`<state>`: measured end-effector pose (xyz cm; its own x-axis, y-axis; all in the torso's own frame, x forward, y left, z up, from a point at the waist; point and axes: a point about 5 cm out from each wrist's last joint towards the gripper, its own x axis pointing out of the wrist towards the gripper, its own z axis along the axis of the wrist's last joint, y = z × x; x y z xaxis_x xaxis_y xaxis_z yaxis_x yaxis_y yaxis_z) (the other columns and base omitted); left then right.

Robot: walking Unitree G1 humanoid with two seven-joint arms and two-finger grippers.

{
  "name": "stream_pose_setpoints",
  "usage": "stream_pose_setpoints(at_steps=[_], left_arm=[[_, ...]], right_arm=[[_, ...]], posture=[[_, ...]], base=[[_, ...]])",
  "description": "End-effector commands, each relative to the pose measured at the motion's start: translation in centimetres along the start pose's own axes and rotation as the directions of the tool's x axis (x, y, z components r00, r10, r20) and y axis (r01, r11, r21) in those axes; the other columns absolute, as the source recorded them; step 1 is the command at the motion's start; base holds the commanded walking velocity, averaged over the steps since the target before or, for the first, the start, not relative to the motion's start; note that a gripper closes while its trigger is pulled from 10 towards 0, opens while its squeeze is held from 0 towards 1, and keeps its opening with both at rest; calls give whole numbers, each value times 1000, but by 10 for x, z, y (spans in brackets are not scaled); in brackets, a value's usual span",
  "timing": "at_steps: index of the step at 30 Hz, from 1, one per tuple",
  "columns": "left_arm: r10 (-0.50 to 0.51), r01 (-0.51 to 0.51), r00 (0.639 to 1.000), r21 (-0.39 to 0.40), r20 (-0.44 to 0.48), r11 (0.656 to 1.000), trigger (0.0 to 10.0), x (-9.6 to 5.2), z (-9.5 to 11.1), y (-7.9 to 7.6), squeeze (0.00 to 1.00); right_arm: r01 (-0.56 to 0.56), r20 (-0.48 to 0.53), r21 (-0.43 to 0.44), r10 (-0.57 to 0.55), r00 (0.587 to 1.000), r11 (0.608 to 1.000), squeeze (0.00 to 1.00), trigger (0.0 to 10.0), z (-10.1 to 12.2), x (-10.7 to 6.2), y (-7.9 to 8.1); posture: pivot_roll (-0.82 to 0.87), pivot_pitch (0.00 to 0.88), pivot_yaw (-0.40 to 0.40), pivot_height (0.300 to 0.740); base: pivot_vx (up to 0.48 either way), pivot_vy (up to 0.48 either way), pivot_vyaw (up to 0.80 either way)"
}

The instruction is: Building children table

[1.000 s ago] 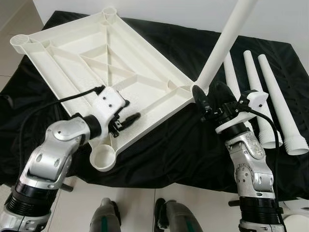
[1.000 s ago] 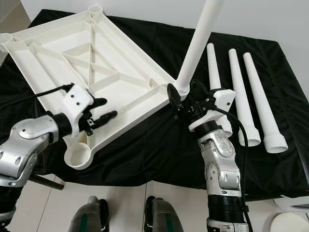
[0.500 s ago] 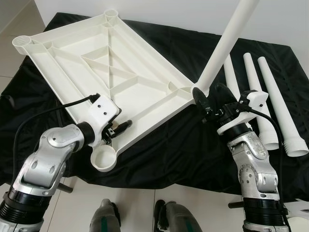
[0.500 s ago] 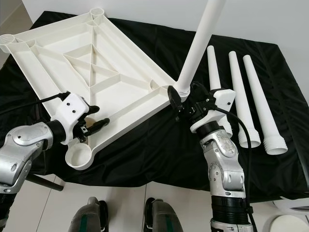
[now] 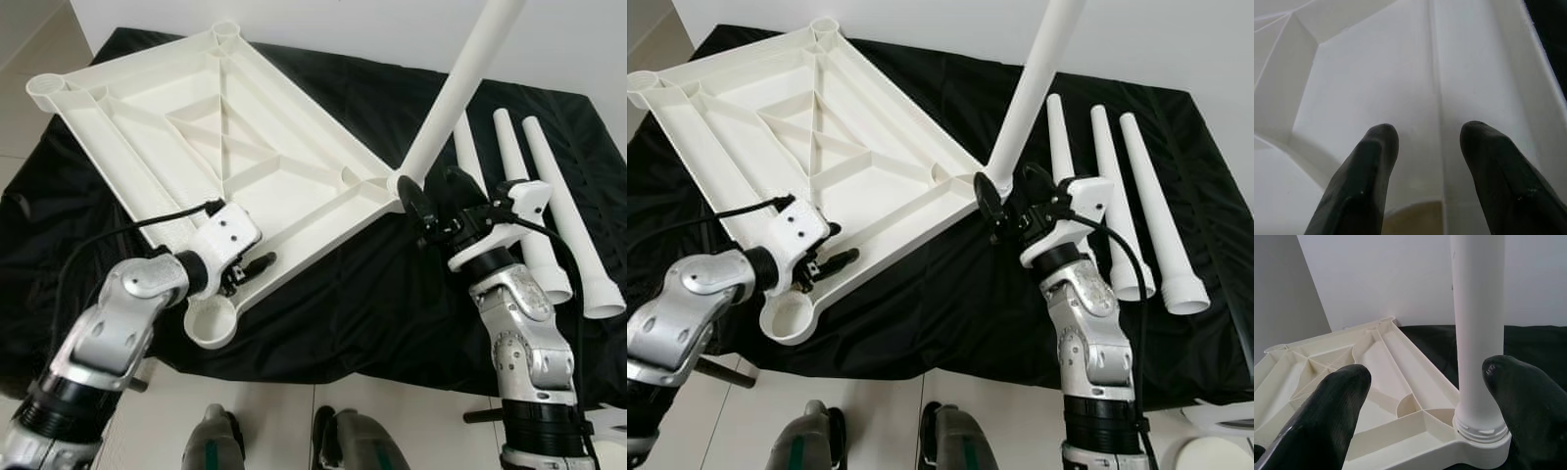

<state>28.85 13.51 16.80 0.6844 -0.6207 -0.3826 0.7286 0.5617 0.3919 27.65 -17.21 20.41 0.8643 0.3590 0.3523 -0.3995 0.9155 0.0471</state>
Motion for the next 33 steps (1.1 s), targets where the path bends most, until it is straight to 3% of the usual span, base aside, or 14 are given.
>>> stream_pose_setpoints(at_steps=[1,9,10,11,12,20,21,27,29,33], left_arm=[[129,-132,988,-27,-85,991,10000,5,-12,5,0],[183,-192,973,-56,-138,980,10000,8,-17,12,0],[181,-191,974,-65,-140,979,4471,9,-17,13,0],[181,-191,974,-65,-140,979,4471,9,-17,13,0],[172,-183,975,-68,-142,981,0,9,-17,12,0],[133,-142,978,-44,-159,989,0,10,-18,9,0],[133,-141,977,-35,-164,989,10000,11,-18,9,0],[112,-118,979,-27,-168,993,10000,16,-16,5,0],[81,-91,987,-66,-140,994,10000,27,-7,0,0],[82,-93,988,-83,-131,992,10000,30,-4,-1,0]], right_arm=[[18,-3,-5,-18,1000,1000,0,10000,2,-4,-4],[21,-3,-4,-21,1000,1000,0,10000,3,-3,-4],[21,-4,-3,-21,1000,1000,0,10000,3,-3,-4],[21,-4,-3,-21,1000,1000,0,10000,3,-3,-4],[22,-4,-5,-22,1000,1000,0,10000,3,-3,-4],[26,-6,-9,-26,1000,1000,0,10000,3,-3,-5],[27,-6,-10,-28,1000,1000,0,10000,3,-3,-5],[29,-3,-13,-29,1000,999,0,10000,4,-3,-6],[34,0,-15,-34,999,999,0,10000,5,-3,-5],[35,0,-14,-35,999,999,0,10000,5,-3,-5]], posture=[[-25,123,-47,740],[-26,123,-45,740],[-26,123,-44,740],[-26,123,-44,740],[-26,124,-44,740],[-28,122,-40,740],[-29,121,-38,740],[-31,119,-34,740],[-35,115,-27,740],[-36,116,-26,740]], base=[[0,0,0],[0,0,0],[0,0,0],[0,0,0],[0,0,0],[0,0,0],[0,0,0],[0,0,0],[0,0,0],[0,0,0]])
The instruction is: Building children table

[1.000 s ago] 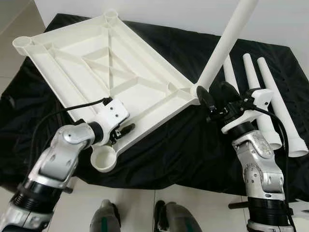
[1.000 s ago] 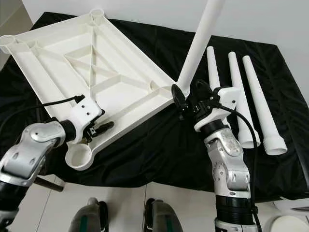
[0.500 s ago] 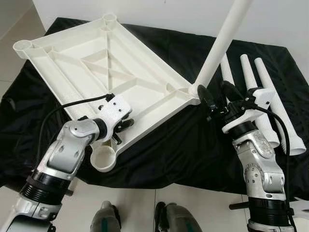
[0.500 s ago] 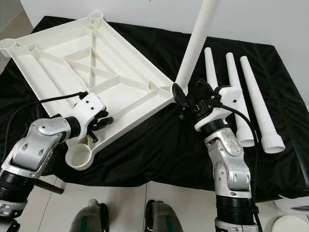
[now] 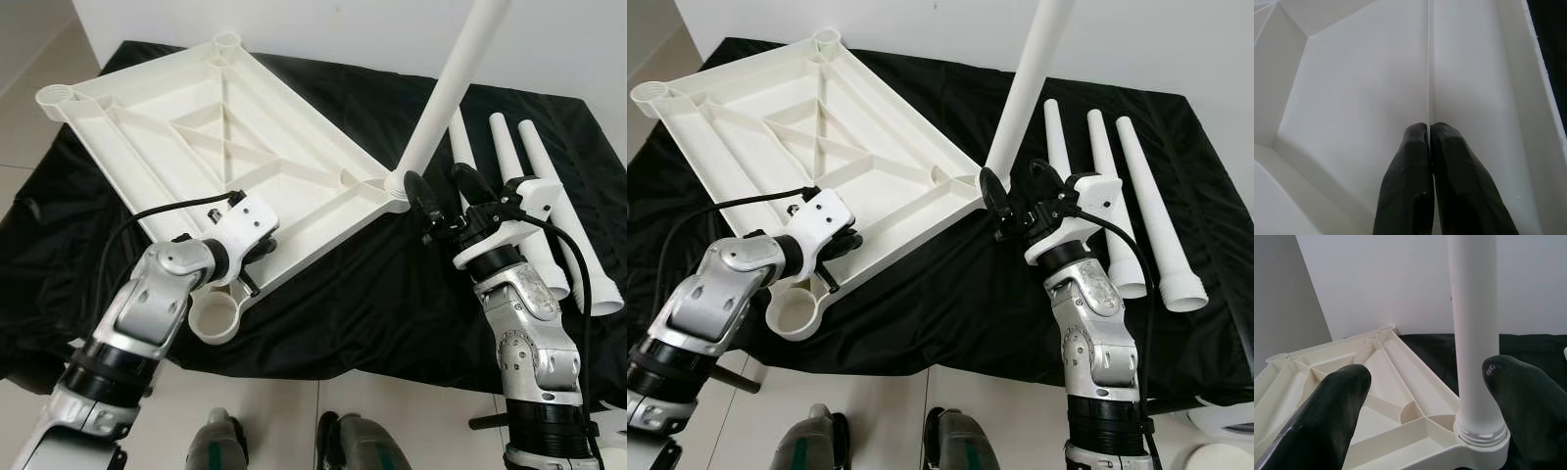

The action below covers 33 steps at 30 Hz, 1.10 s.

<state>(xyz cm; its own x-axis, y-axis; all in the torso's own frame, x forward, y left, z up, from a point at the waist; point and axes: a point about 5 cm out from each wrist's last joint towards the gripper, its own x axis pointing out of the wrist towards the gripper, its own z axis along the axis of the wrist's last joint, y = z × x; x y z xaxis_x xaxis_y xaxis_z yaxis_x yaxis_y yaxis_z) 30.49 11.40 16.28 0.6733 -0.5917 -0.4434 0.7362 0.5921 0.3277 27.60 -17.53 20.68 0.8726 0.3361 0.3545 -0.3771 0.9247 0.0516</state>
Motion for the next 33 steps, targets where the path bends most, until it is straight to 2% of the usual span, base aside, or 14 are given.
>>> stream_pose_setpoints(at_steps=[1,6,10,12,13,15,22,24,26,27,30,32,33], left_arm=[[101,-103,993,-20,-59,995,10000,4,-11,2,0],[146,-146,989,-116,-12,982,10000,21,10,4,0],[165,-163,986,-142,0,976,10000,27,17,5,0],[215,-208,977,-188,17,960,10000,40,30,9,0],[215,-208,977,-188,17,960,10000,40,30,9,0],[255,-244,967,-220,24,945,10000,49,39,12,0],[329,-314,944,-270,12,910,10000,59,48,22,0],[329,-314,944,-270,12,910,10000,59,48,22,0],[355,-338,935,-283,10,898,10000,61,50,26,0],[387,-369,922,-301,-1,879,10000,62,50,32,0],[387,-369,922,-301,-1,879,10000,62,50,32,0],[449,-434,893,-309,-25,846,10000,64,51,44,0],[449,-434,893,-309,-25,846,10000,64,51,44,0]], right_arm=[[10,-3,-10,-10,1000,1000,0,10000,1,-2,-3],[14,-1,-4,-14,1000,1000,0,10000,1,-3,-1],[16,0,-3,-16,1000,1000,0,10000,1,-3,0],[22,4,-3,-22,1000,1000,0,10000,2,-3,0],[22,4,-3,-22,1000,1000,0,10000,2,-3,0],[30,8,-2,-30,1000,1000,0,10000,3,-3,0],[40,13,3,-40,999,999,0,10000,4,-5,2],[40,13,3,-40,999,999,0,10000,4,-5,2],[44,14,5,-44,999,999,0,10000,4,-6,3],[48,16,7,-48,999,999,0,10000,5,-6,3],[48,16,7,-48,999,999,0,10000,5,-6,3],[58,18,9,-58,998,998,0,10000,5,-7,4],[58,18,9,-58,998,998,0,10000,5,-7,4]], posture=[[-36,116,-26,740],[-39,116,-20,740],[-40,116,-20,740],[-49,123,-15,740],[-49,123,-15,740],[-51,125,-14,740],[-60,133,-6,740],[-60,133,-6,740],[-62,138,-4,740],[-67,142,-1,740],[-67,142,-1,740],[-72,146,2,740],[-72,146,2,740]], base=[[0,0,0],[0,0,0],[0,0,0],[0,0,0],[0,0,0],[0,0,0],[0,0,0],[0,0,0],[0,0,0],[0,0,0],[0,0,0],[0,0,0],[0,0,0]])
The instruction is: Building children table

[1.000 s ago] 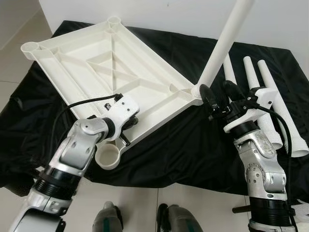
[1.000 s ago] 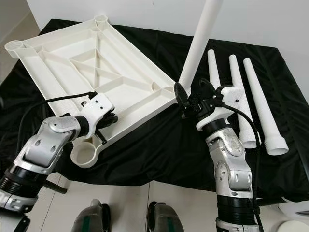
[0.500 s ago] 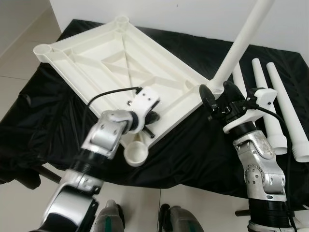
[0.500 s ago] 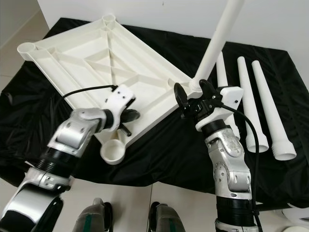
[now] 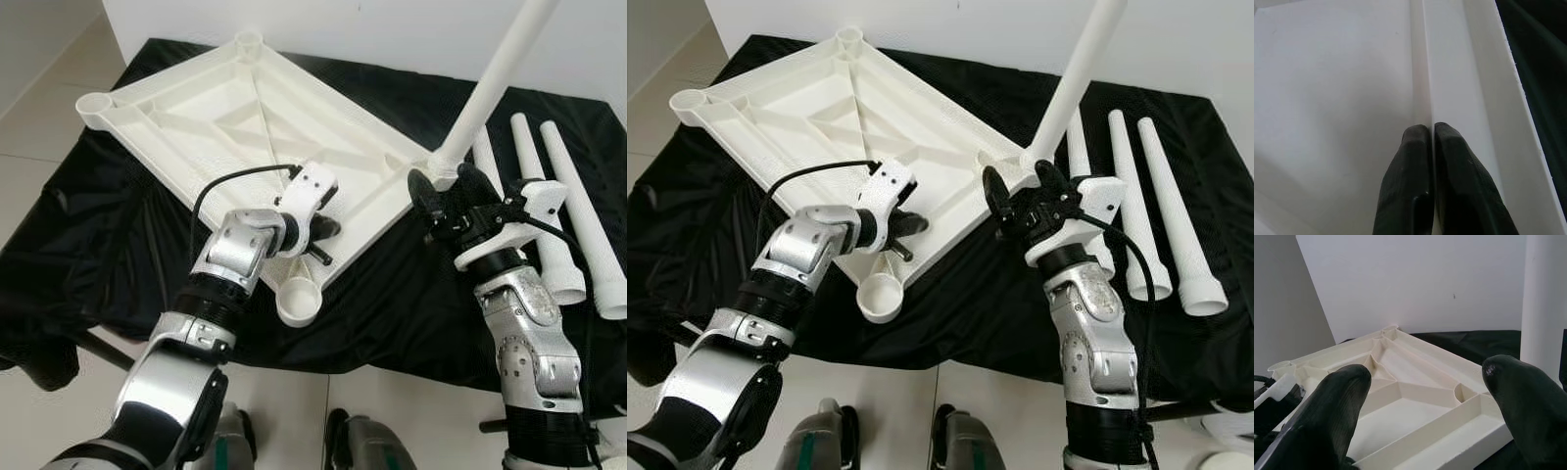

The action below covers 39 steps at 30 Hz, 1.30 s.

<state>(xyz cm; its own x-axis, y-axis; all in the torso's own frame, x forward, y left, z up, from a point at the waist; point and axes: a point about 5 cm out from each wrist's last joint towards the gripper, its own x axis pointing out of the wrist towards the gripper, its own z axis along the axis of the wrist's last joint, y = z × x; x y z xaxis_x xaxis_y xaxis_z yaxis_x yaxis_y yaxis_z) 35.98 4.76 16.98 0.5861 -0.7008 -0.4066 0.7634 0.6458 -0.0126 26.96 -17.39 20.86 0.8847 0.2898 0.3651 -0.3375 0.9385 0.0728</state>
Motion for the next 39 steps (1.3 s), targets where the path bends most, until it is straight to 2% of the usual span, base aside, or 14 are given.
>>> stream_pose_setpoints(at_steps=[1,4,5,7,8,9,12,14,15,19,24,30,33,39], left_arm=[[553,-554,829,-4,82,832,10000,-14,18,36,0],[557,-559,826,-7,88,829,10000,-14,20,38,0],[537,-538,837,-14,104,843,10000,-13,22,38,1000],[494,-497,860,-11,127,868,10000,-12,25,35,1000],[494,-497,860,-11,127,868,10000,-12,25,35,1000],[455,-462,879,19,146,887,10000,-13,29,31,1000],[415,-427,895,46,163,903,10000,-13,34,26,1000],[317,-345,926,120,203,931,10000,-16,43,16,1000],[272,-310,935,153,226,938,10000,-18,48,11,47],[219,-276,942,212,255,938,10000,-26,52,8,0],[258,-320,931,239,258,917,10000,-40,48,17,0],[283,-345,925,250,253,905,10000,-47,44,21,0],[401,-447,893,307,204,840,10000,-68,30,40,0],[440,-477,879,338,182,812,10000,-85,23,47,0]], right_arm=[[12,4,3,-12,1000,1000,0,10000,2,-3,0],[15,5,3,-15,1000,1000,0,10000,2,-3,1],[18,4,3,-18,1000,1000,0,10000,2,-4,1],[21,1,3,-21,1000,1000,0,10000,1,-5,1],[21,1,3,-21,1000,1000,0,10000,1,-5,1],[24,-3,6,-24,1000,1000,0,10000,0,-5,2],[26,-7,7,-26,1000,1000,0,10000,-2,-6,2],[29,-18,11,-29,999,1000,0,10000,-6,-5,3],[34,-24,13,-34,999,999,0,10000,-8,-5,3],[61,-45,24,-60,997,998,0,10000,-15,-4,2],[120,-82,10,-119,990,993,0,10000,-26,0,0],[169,-100,-15,-169,980,986,0,10000,-31,2,-4],[270,-123,-55,-275,954,961,0,10000,-39,6,-16],[291,-129,-71,-298,946,954,0,10000,-41,5,-19]], posture=[[-72,146,2,740],[-72,147,3,740],[-71,148,4,740],[-71,148,4,740],[-71,148,4,740],[-65,149,4,740],[-63,148,3,740],[-63,148,3,740],[-52,148,-3,740],[-40,143,-11,740],[-31,137,-21,740],[-25,132,-27,740],[-17,126,-39,740],[-14,123,-45,740]], base=[[0,0,0],[0,0,0],[0,0,0],[0,0,0],[0,0,0],[0,0,0],[0,0,0],[0,0,0],[0,0,0],[0,0,0],[0,0,0],[0,0,0],[0,0,0],[0,0,0]])
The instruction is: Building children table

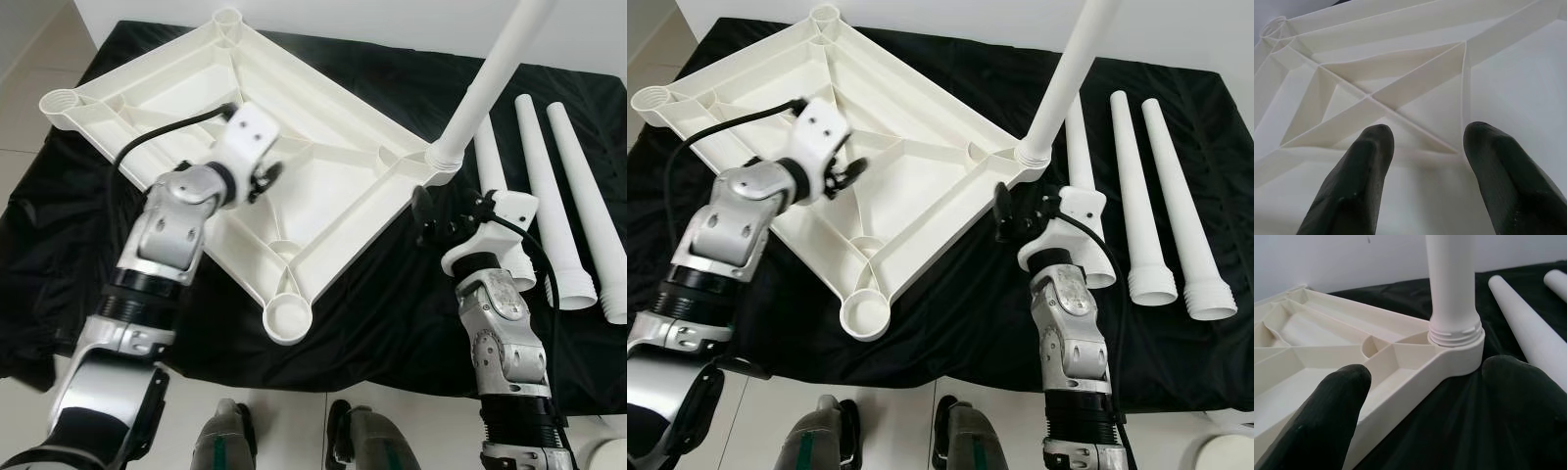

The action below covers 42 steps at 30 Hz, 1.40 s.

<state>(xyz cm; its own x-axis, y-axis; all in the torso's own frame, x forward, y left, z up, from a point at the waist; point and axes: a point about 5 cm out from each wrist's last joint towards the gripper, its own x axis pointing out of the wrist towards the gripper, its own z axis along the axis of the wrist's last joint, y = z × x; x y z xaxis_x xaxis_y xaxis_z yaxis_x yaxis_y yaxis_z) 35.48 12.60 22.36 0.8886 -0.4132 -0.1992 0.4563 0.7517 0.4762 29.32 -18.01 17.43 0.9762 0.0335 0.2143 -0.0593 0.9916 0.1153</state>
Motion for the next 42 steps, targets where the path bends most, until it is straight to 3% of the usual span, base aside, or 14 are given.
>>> stream_pose_setpoints(at_steps=[1,10,12,14,17,30,37,42], left_arm=[[27,-27,1000,12,-12,1000,10000,-4,-1,3,0],[7,-1,997,77,-76,997,10000,-16,-16,5,0],[-49,64,993,140,-104,988,10000,-15,-23,-8,0],[-49,64,993,140,-104,988,10000,-15,-23,-8,0],[-115,136,987,194,-113,972,10000,-13,-24,-24,0],[-163,178,982,189,-90,966,10000,-9,-16,-39,0],[-218,224,975,205,-53,953,10000,-4,-4,-52,0],[-226,231,973,212,-47,950,10000,-3,-1,-55,0]], right_arm=[[16,-9,-9,-16,1000,1000,0,10000,-3,-1,-2],[37,-20,-25,-37,999,999,0,10000,-6,3,-4],[49,-20,-37,-50,999,998,0,10000,-6,8,-5],[49,-20,-37,-50,999,998,0,10000,-6,8,-5],[77,-17,-50,-78,997,996,0,10000,-5,10,-8],[92,-26,-45,-93,995,995,0,10000,-8,10,-7],[207,-92,-53,-211,973,977,0,10000,-23,10,-10],[215,-118,-41,-219,969,976,0,10000,-30,14,-8]], posture=[[-14,123,-45,740],[-7,122,-51,740],[-6,124,-53,740],[-6,124,-53,740],[-11,128,-51,740],[-17,133,-43,740],[-20,142,-39,740],[-23,146,-37,740]], base=[[0,0,0],[0,0,0],[0,0,0],[0,0,0],[0,0,0],[0,0,0],[0,0,0],[0,0,0]])
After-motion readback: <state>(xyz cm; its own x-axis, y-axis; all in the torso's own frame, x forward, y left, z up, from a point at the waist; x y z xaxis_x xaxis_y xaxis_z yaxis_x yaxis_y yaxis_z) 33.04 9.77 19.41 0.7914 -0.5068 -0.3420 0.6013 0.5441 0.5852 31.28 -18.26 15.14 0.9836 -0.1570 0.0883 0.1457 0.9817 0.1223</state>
